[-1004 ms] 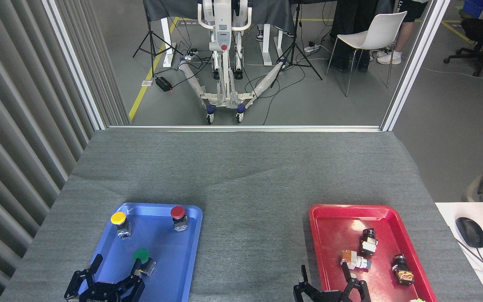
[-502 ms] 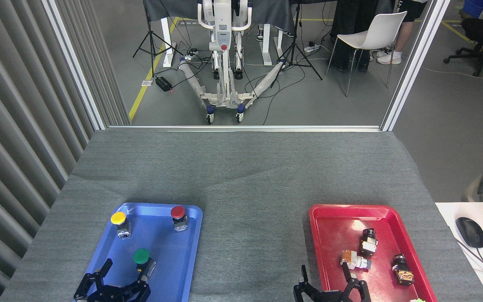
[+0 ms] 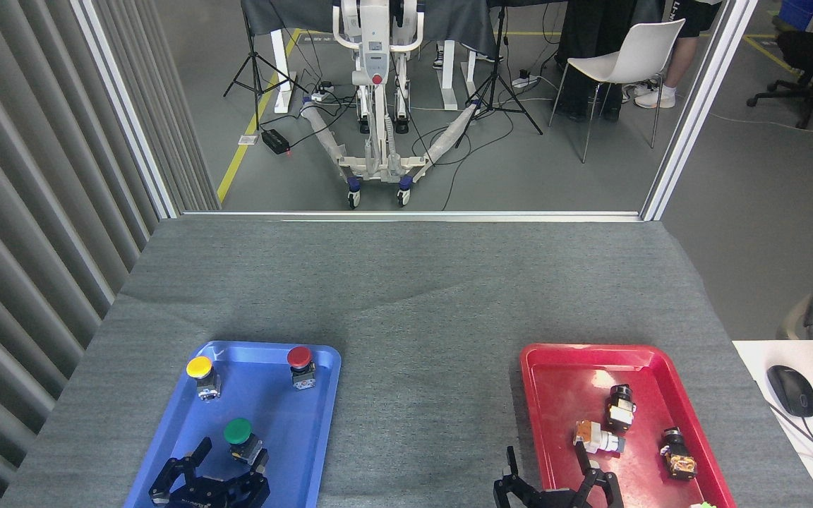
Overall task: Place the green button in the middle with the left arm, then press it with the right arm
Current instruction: 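Carry the green button out of the blue tray toward the table middle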
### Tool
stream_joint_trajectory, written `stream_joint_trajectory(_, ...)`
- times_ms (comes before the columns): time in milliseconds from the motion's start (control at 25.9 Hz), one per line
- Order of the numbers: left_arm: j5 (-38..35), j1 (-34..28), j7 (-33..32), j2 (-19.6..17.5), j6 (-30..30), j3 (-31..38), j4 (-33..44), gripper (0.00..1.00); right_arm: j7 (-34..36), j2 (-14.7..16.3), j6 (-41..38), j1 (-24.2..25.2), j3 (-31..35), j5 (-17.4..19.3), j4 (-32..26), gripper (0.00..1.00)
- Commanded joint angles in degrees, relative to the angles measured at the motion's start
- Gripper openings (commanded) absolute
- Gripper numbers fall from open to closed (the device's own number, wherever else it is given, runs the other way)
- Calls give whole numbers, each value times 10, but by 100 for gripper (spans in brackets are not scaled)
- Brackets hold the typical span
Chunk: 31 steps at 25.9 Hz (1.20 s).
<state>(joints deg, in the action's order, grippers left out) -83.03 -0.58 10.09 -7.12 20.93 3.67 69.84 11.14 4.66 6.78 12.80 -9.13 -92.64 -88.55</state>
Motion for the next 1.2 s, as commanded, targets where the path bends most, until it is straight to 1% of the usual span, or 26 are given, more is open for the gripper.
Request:
stream_joint_trajectory(0,-9,13,-1,-1,-3,-9,-16,95,0,0,-1,-1,0,0,0,100)
stream_joint_trajectory(39,-14,14,0,-1,-3,-9,-17,92,0,0,0,-1,0,0,0,100)
stream_joint_trajectory(77,-15,16,-1,-1,-2,-9,-20,83,0,0,0,-1,1,0,1,100)
stream_joint_trajectory(116,-15,19,0,-1,0,-9,-23,72,0,0,-1,-1,0,0,1,100)
stream_joint_trajectory(193,-15,22,-1,-1,2,-9,-31,44,0,0,-1,-1,1,0,1,100)
stream_joint_trajectory(232,-15,23,-1,-1,2,-9,-32,34,0,0,-1,-1,1,0,1,100)
stream_joint_trajectory(386,-16,20,1,-3,8,-9,-32,1,0,0,0,0,1,0,1,100)
stream_joint_trajectory(541,-14,23,9,-28,65,-9,-13,0,0,0,0,0,1,0,1,100)
stream_joint_trajectory(618,-16,27,12,-30,90,-11,17,0,0,0,-1,0,1,0,1,100)
stream_joint_trajectory(695,-34,58,11,-29,106,-50,40,0,0,0,-1,0,1,0,1,100)
stream_joint_trajectory(773,-51,113,-2,-21,107,-118,30,0,0,0,-1,0,1,0,1,100)
stream_joint_trajectory(811,-50,138,-12,-17,105,-150,11,0,0,0,-1,0,1,0,1,100)
stream_joint_trajectory(850,-50,161,-25,-4,105,-178,-16,0,0,0,-1,0,1,0,1,100)
stream_joint_trajectory(888,-51,182,-39,18,106,-197,-43,0,0,0,-1,0,1,0,1,100)
stream_joint_trajectory(966,-56,216,-49,54,106,-214,-98,0,0,0,-1,0,1,0,1,100)
stream_joint_trajectory(1043,-76,233,-55,82,104,-228,-130,0,0,1,-1,0,1,0,1,100)
stream_joint_trajectory(1159,-106,234,-57,110,94,-230,-150,0,0,1,-1,0,1,0,1,100)
